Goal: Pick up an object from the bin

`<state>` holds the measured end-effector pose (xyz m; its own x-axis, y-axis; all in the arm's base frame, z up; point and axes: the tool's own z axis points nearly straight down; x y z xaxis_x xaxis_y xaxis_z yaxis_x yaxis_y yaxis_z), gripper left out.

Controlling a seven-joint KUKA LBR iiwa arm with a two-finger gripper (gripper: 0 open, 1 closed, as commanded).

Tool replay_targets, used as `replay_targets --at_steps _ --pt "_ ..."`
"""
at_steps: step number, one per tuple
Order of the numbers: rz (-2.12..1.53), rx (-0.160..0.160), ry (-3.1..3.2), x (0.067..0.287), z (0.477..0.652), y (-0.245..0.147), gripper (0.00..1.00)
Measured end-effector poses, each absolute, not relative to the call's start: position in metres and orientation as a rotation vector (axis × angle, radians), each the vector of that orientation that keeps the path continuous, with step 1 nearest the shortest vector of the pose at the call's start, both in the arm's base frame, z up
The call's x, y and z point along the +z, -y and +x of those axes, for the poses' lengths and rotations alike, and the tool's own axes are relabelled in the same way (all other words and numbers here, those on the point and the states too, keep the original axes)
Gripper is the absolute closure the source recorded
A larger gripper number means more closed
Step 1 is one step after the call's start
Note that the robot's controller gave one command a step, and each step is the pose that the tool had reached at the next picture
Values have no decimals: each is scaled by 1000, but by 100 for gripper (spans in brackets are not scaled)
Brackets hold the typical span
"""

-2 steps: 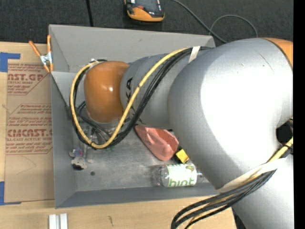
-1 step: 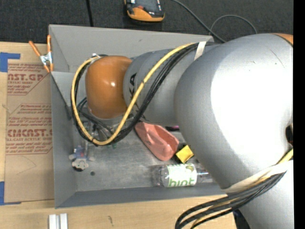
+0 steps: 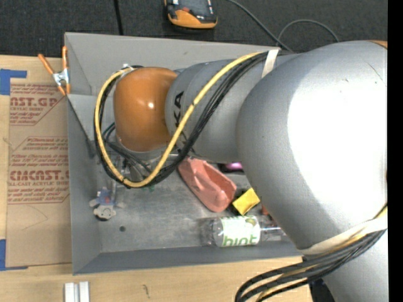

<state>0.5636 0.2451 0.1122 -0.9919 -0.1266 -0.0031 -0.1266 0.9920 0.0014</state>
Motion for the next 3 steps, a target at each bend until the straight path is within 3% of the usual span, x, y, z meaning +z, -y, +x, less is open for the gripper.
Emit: replay_targets --at_steps 3 --pt "-200 0 -3137 135 562 -245 100"
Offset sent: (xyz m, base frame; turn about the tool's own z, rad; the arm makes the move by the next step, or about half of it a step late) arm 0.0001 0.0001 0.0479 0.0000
